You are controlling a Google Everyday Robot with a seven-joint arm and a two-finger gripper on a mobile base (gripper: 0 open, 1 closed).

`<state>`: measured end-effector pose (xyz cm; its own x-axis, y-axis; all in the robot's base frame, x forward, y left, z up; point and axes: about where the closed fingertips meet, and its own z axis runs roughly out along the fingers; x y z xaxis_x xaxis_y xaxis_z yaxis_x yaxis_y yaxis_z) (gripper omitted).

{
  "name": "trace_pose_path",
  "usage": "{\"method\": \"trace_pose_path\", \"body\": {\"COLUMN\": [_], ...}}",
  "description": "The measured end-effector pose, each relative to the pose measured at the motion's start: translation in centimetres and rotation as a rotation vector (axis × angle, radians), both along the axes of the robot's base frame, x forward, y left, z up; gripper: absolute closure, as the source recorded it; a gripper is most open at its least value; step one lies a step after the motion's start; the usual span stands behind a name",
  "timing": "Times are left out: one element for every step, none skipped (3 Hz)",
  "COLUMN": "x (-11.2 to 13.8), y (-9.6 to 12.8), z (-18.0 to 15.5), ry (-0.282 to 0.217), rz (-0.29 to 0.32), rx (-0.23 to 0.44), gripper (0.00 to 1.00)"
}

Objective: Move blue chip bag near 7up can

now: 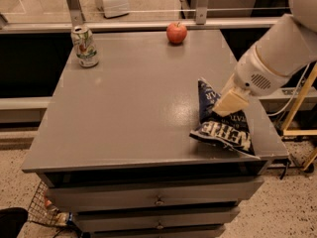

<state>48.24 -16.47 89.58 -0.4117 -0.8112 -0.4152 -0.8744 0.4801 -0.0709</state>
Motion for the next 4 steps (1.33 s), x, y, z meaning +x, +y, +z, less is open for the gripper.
{"method": "trace_pose_path", "body": {"x": [1.6, 3.7, 6.7, 10.5], "y": [1.6, 3.4, 5.5, 8.3], "z": [3.4, 5.8, 7.3, 8.2], "ry": [-0.049, -0.082, -0.122, -0.173], "rz": [0.029, 0.065, 0.123, 0.190], "rx": [-0.042, -0.059, -0.029, 0.038], "gripper": [1.00, 1.00, 1.00, 1.00]}}
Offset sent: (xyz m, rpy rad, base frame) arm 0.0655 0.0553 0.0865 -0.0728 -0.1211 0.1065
